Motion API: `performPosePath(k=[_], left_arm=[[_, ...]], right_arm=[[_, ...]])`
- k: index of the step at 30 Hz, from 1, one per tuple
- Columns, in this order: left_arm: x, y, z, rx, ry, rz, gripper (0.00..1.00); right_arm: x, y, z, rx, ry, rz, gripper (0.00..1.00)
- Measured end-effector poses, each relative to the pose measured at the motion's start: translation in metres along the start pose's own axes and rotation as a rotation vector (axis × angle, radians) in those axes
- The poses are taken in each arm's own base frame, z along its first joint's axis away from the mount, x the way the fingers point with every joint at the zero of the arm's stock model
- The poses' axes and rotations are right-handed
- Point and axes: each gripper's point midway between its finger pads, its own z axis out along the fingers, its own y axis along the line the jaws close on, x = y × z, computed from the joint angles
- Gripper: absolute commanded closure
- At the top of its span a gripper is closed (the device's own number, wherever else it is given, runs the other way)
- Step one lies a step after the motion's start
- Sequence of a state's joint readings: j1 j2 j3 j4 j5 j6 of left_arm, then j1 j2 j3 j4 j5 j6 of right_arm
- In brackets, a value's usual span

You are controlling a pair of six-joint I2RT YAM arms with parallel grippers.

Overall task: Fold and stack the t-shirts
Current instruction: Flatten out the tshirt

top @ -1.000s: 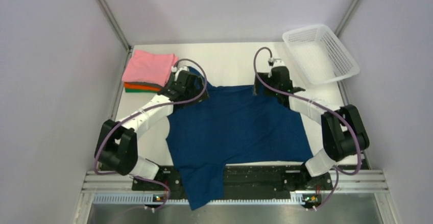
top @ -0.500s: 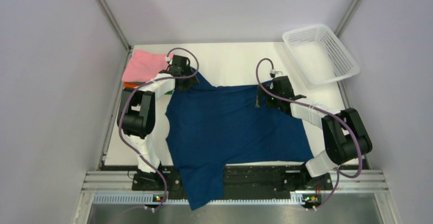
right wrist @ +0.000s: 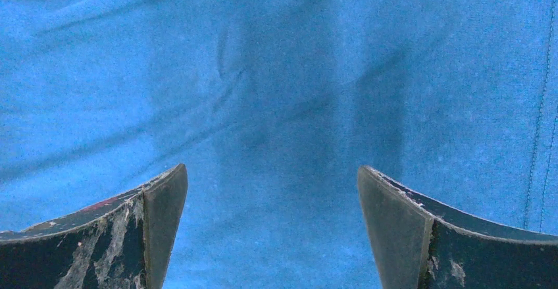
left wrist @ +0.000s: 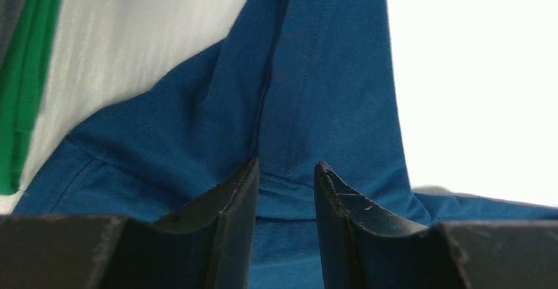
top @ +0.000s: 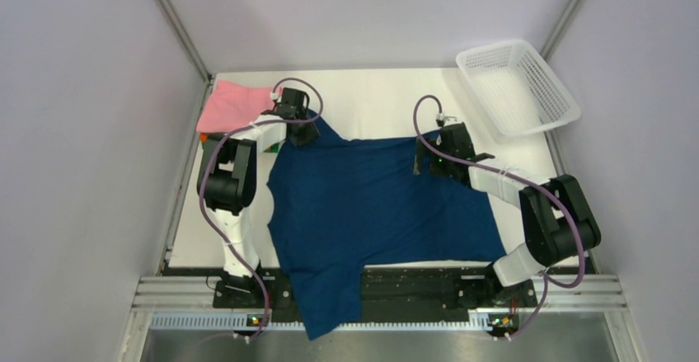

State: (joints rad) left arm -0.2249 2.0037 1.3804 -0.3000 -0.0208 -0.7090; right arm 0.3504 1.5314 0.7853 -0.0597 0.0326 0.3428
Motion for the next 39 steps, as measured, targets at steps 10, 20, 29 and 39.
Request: performPosePath(k=[10,20,29,39], left_arm=[[0.004,0.016,-0.012,-0.064,-0.008,0.002,0.58],[0.008,0.004,-0.003,-0.017,0.029,-0.025,0.80],[0.009,-0.002,0.000,0.013,0.040,-0.037,1.00],[-0.008,-0.028,-0.008,0.095,0.023,-0.037,1.00]], right_arm=[[0.003,-0.002,0.000,0.012,0.010,0.000,0.01],[0.002,-0.004,0.000,0.019,0.008,-0.001,0.01],[0.002,-0.005,0.000,0.024,0.007,-0.001,0.01],[0.003,-0.006,0.000,0.029,0.008,-0.002,0.01]])
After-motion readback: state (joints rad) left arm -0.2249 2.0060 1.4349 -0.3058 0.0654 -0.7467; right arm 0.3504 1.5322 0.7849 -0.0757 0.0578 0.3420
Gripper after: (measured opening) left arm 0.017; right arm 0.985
